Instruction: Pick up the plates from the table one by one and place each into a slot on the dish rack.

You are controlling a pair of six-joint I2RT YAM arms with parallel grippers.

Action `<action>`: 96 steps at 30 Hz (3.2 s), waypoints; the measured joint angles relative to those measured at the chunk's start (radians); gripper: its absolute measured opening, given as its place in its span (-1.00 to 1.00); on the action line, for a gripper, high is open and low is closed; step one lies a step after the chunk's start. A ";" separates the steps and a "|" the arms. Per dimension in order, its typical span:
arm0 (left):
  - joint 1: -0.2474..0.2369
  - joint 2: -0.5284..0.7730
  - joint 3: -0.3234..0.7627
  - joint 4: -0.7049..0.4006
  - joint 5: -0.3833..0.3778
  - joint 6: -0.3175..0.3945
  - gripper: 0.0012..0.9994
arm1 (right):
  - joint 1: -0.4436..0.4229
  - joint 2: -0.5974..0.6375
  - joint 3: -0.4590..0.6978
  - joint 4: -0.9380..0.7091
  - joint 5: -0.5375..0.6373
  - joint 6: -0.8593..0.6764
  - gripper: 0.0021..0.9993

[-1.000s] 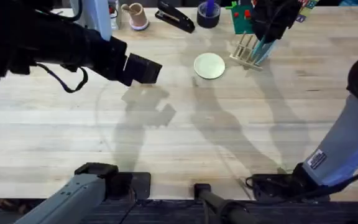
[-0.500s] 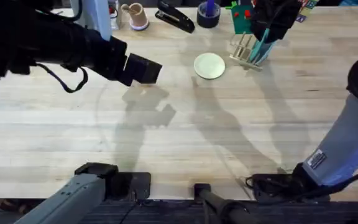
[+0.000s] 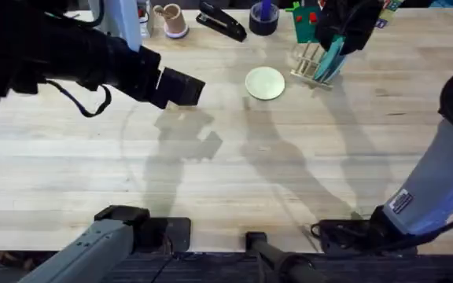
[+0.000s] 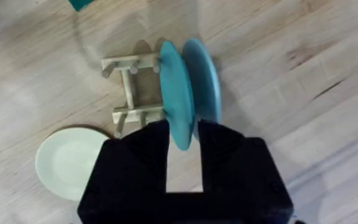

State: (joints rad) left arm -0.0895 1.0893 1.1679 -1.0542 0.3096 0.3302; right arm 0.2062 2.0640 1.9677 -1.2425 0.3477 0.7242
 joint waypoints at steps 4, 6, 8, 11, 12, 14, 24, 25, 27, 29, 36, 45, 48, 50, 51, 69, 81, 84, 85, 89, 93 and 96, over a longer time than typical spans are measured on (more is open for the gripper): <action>0.000 0.000 0.000 0.000 0.000 0.000 0.99 | 0.000 0.000 0.059 -0.046 0.000 0.000 -0.41; 0.000 0.000 0.000 0.000 0.000 0.000 0.99 | 0.000 -0.002 0.097 -0.086 0.000 0.000 -0.40; 0.000 0.000 0.000 0.000 0.000 0.000 0.99 | 0.000 -0.007 0.143 -0.137 0.000 0.000 -0.37; 0.000 0.000 0.000 0.000 0.000 0.000 0.99 | 0.000 -0.016 0.221 -0.208 0.000 0.000 -0.17; 0.000 0.000 0.000 0.000 0.000 0.000 0.99 | 0.000 -0.019 0.246 -0.232 0.000 0.000 0.09; 0.000 0.000 0.000 0.000 0.000 0.000 0.99 | 0.000 -0.024 0.292 -0.283 0.000 -0.004 0.45; 0.000 0.000 0.000 0.000 0.000 0.000 0.99 | 0.007 -0.041 0.349 -0.369 -0.014 -0.068 0.58; 0.000 0.000 0.000 0.000 0.000 0.000 0.99 | 0.007 -0.041 0.350 -0.374 -0.016 -0.076 0.60; 0.000 0.000 0.000 0.000 0.000 0.000 0.99 | 0.007 -0.041 0.350 -0.374 -0.020 -0.093 0.71; 0.000 0.000 0.000 0.001 0.000 0.000 0.99 | 0.007 -0.042 0.350 -0.374 -0.021 -0.108 0.95; 0.000 0.000 0.000 0.002 0.000 0.000 0.99 | 0.010 -0.111 0.338 -0.375 -0.024 -0.136 0.99; 0.000 0.000 0.000 0.016 0.000 0.000 0.99 | 0.010 -0.394 0.068 -0.374 -0.030 -0.132 0.99; 0.000 0.000 0.000 0.031 0.000 -0.001 0.99 | 0.010 -0.476 -0.064 -0.372 -0.031 -0.125 0.99; 0.000 0.000 0.000 0.032 0.000 -0.003 0.99 | 0.010 -0.531 -0.151 -0.356 -0.039 -0.122 0.99; 0.000 0.000 0.000 0.033 0.000 -0.006 0.99 | 0.010 -0.563 -0.198 -0.335 -0.046 -0.122 0.99; 0.000 0.000 0.000 0.033 0.000 -0.031 0.99 | -0.029 -0.995 -0.735 0.030 -0.348 -0.118 0.99; 0.000 0.098 0.000 0.074 0.046 -0.033 0.76 | -0.037 -1.018 -0.746 0.019 -0.412 -0.117 0.99; 0.000 0.138 0.000 0.104 0.076 -0.039 0.05 | -0.038 -1.018 -0.746 0.018 -0.416 -0.117 0.99; 0.000 0.150 0.000 0.120 0.092 -0.039 -0.32 | -0.038 -1.017 -0.746 0.017 -0.417 -0.117 0.99; 0.000 0.191 0.015 0.146 0.131 -0.049 -0.92 | -0.039 -1.018 -0.747 0.015 -0.417 -0.117 0.99; -0.004 0.241 0.078 0.144 0.148 -0.058 -0.92 | -0.039 -1.017 -0.747 0.015 -0.417 -0.118 0.99; -0.021 0.278 0.151 0.132 0.151 -0.060 -0.92 | -0.039 -1.018 -0.747 0.015 -0.417 -0.119 0.99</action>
State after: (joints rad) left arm -0.1109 1.3676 1.3186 -0.9226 0.4610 0.2706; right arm 0.1677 1.0462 1.2209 -1.2270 -0.0689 0.6052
